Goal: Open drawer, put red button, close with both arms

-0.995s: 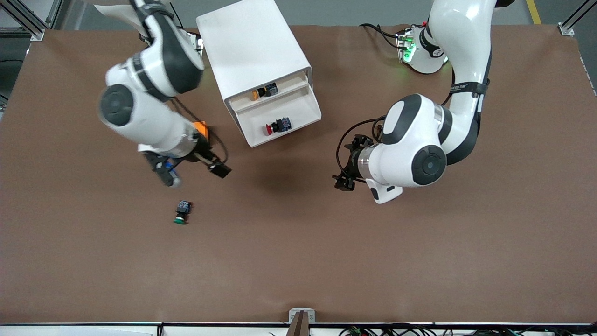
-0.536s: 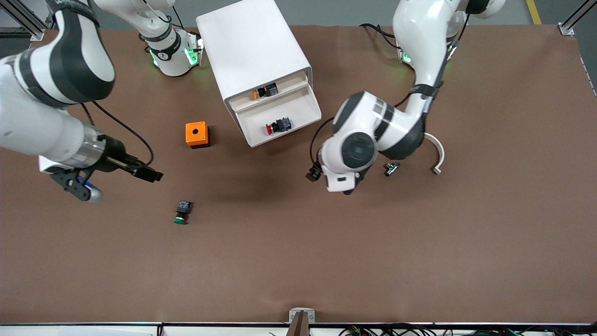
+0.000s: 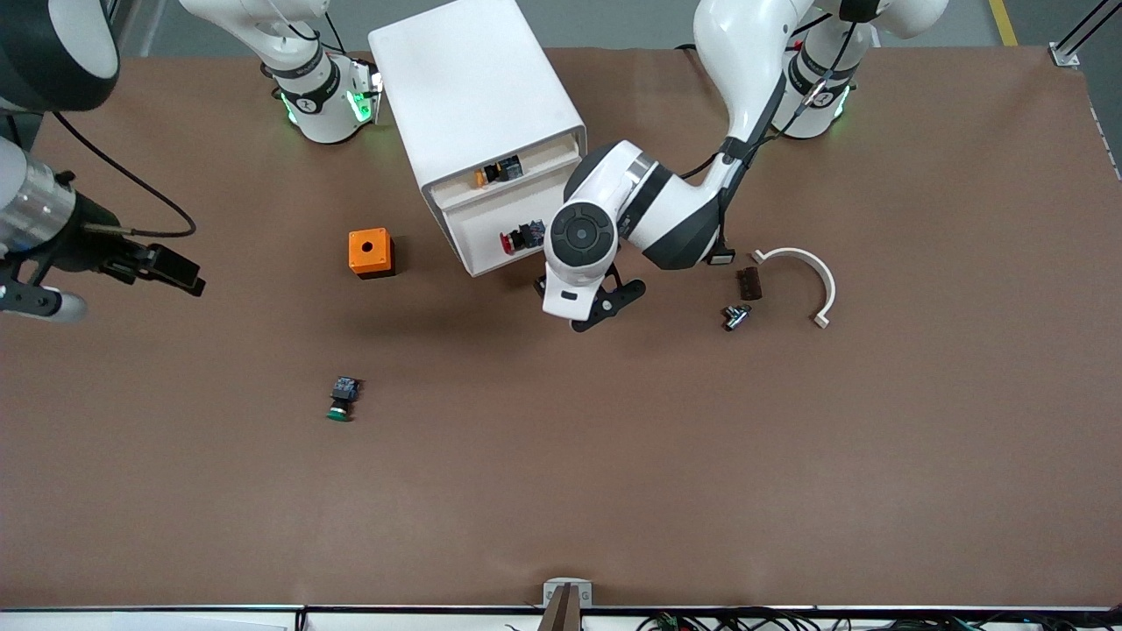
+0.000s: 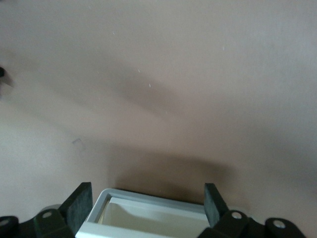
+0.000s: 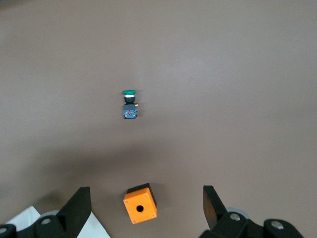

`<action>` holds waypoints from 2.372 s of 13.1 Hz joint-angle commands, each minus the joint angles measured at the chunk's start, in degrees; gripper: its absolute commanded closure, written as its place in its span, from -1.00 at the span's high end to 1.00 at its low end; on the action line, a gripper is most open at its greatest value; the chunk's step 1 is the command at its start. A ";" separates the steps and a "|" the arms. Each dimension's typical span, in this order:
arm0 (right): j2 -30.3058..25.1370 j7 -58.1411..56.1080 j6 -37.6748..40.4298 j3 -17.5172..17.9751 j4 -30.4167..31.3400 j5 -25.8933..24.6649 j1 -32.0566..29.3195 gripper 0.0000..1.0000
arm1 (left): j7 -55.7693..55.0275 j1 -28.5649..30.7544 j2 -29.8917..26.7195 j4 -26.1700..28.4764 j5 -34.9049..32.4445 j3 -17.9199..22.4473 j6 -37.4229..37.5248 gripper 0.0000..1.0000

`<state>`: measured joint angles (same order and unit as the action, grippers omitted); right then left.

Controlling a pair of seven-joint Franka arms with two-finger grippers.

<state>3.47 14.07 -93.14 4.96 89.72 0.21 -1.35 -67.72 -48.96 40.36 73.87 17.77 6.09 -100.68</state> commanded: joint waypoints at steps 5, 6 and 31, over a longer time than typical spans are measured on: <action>-1.98 -5.45 3.14 1.20 -1.47 -2.50 -0.68 1.00 | 4.96 -3.32 -0.54 4.00 -1.25 -3.01 -2.32 0.99; -1.97 -4.93 3.05 1.11 -1.48 -2.50 -0.59 1.00 | 4.88 -4.03 -0.54 4.18 -0.90 -3.10 -2.42 0.99; -2.33 -4.75 2.61 0.05 -1.83 -2.23 -0.76 1.00 | 9.09 16.96 -22.67 5.23 -18.83 -2.66 4.60 1.00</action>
<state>1.38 9.45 -90.86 4.44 88.40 -1.40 -1.44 -59.98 -33.96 23.13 77.12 0.15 3.67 -98.60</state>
